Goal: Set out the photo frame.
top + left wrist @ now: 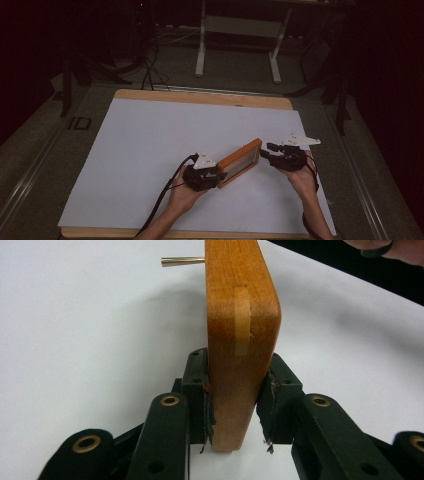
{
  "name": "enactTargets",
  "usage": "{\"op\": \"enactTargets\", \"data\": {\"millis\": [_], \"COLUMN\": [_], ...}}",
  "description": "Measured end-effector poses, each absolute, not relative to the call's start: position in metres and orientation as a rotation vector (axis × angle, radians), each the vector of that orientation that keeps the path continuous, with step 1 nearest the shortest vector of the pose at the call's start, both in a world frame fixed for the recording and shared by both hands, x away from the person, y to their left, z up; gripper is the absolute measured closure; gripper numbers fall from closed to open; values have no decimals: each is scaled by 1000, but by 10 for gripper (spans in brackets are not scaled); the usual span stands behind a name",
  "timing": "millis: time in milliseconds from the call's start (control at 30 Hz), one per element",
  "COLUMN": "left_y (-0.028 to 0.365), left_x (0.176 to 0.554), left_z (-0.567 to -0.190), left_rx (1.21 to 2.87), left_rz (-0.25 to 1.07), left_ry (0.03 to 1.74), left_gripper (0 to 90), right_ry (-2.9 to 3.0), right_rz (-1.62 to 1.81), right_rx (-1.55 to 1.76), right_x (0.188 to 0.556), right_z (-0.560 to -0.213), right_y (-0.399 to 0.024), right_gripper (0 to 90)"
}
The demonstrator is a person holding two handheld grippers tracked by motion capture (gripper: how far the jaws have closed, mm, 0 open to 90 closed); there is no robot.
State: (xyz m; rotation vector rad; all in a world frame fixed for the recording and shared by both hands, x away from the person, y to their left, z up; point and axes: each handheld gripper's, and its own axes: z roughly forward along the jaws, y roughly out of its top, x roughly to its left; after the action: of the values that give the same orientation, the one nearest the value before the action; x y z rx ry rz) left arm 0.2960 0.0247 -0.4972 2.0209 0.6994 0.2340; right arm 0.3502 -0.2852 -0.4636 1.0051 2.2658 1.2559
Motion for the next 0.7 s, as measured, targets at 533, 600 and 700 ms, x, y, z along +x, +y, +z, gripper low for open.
{"op": "enactTargets", "data": {"millis": [533,600,700], "left_y": [37,38,39], "left_x": [304,305,306], "left_z": [-483,-481,-477], "left_rx": [2064,2073,2075], "left_rz": [231,234,228], "left_ry": [604,593,584], "left_gripper": [693,693,693], "right_ry": [2314,2320,2324], "right_rz": [1249,1254,1259], "right_rx": [910,895,874], "right_x": [347,347,346], "right_z": [-459,-457,-455], "right_y": [-282,-281,-279], "right_gripper": [557,557,555]}}
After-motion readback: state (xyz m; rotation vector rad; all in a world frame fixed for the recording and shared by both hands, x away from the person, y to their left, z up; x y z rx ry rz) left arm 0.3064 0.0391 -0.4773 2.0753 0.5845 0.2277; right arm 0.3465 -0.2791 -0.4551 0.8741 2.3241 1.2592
